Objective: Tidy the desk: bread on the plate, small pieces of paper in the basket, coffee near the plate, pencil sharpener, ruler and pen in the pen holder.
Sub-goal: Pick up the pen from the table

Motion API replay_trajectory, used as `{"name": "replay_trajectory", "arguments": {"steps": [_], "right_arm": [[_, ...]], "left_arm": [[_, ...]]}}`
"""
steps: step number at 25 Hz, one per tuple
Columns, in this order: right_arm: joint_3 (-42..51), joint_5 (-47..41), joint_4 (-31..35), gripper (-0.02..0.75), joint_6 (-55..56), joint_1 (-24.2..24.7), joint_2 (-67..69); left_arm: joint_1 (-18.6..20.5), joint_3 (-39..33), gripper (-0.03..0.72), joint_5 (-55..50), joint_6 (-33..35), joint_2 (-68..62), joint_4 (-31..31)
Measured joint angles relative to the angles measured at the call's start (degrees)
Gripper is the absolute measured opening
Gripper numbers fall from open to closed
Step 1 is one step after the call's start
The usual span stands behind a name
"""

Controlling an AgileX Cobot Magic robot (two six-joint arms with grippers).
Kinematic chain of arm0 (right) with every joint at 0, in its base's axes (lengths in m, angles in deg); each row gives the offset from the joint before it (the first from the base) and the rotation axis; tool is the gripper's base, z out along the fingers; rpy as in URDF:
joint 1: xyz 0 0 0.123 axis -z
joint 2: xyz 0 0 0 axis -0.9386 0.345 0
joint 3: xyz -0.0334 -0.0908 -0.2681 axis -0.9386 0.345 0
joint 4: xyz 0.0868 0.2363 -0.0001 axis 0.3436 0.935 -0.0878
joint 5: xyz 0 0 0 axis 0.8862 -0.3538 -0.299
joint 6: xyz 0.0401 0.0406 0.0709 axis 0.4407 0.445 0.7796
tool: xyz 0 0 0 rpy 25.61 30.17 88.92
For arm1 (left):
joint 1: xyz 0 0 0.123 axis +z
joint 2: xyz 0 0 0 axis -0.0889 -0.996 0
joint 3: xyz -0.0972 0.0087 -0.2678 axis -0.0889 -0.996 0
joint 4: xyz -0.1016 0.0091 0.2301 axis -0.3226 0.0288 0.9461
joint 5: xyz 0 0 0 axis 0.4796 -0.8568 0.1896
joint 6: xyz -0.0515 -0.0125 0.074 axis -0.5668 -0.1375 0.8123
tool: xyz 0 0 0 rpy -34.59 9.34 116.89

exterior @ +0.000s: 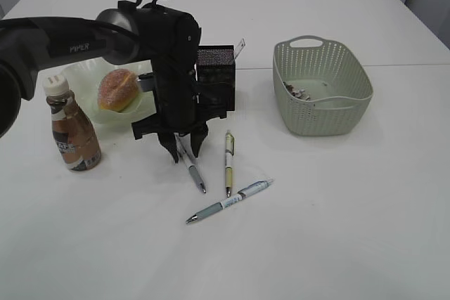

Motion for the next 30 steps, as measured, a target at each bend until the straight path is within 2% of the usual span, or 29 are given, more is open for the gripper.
{"name": "replay_trajectory", "arguments": {"steps": [20,23,27,30], "right_arm": [[0.0,0.0,0.0,0.449,0.0,0.0,0.0],[0.0,0.0,0.0,0.449,0.0,0.0,0.0],[0.0,0.0,-0.1,0.448,0.0,0.0,0.0],[0.0,0.0,-0.1,0.449,0.0,0.0,0.0]], "left_arm": [[-0.3,0.0,0.256,0.2,1.1,-1.3,-0.7],[-0.3,0.0,0.21,0.1,2.4,-1.3,-0.7],[-0.3,0.0,0.085,0.1,4.8,-1.3,-0.7],[-0.3,0.1,0.066,0.1,7.4,-1.3,-0.7]]}}
